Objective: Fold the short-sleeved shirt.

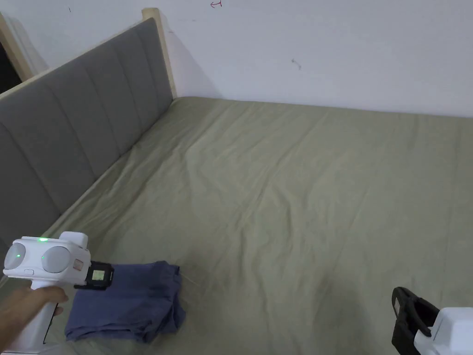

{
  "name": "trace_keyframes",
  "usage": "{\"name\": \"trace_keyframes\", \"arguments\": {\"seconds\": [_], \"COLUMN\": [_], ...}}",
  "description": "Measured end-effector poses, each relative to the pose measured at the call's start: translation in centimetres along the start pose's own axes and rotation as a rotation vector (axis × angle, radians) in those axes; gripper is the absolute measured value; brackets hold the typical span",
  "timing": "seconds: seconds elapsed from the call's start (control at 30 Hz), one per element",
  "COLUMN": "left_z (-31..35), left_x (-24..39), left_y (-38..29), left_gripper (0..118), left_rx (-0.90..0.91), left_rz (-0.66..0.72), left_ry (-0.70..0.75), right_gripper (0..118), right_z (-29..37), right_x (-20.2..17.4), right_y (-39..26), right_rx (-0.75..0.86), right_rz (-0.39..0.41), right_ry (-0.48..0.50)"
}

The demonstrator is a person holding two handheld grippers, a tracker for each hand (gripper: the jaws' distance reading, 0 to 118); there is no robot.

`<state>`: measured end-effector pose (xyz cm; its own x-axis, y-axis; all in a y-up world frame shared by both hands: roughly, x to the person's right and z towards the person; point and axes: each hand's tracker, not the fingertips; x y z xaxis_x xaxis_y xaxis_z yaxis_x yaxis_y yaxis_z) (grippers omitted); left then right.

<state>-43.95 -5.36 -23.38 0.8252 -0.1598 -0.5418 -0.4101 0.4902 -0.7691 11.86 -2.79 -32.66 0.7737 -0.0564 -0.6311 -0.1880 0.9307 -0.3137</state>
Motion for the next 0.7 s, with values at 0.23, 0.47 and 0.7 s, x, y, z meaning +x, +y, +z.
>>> {"name": "trace_keyframes", "arguments": {"seconds": [0.23,0.47,0.7], "left_z": [11.3,22.7,30.0], "left_x": [2.6,9.9,19.2], "left_y": [1.4,1.3,-0.5], "left_gripper": [106,106,106], "left_rx": [0.433,0.793,1.071], "left_rz": [0.102,0.027,-0.066], "left_ry": [-0.030,-0.041,-0.075], "right_gripper": [0,0,0], "right_z": [4.3,9.0,13.3], "right_x": [0.9,3.7,6.8], "right_y": [6.0,11.3,13.7], "right_rx": [0.160,0.300,0.386], "right_rz": [-0.015,0.028,0.054], "right_ry": [0.004,-0.066,-0.168]}}
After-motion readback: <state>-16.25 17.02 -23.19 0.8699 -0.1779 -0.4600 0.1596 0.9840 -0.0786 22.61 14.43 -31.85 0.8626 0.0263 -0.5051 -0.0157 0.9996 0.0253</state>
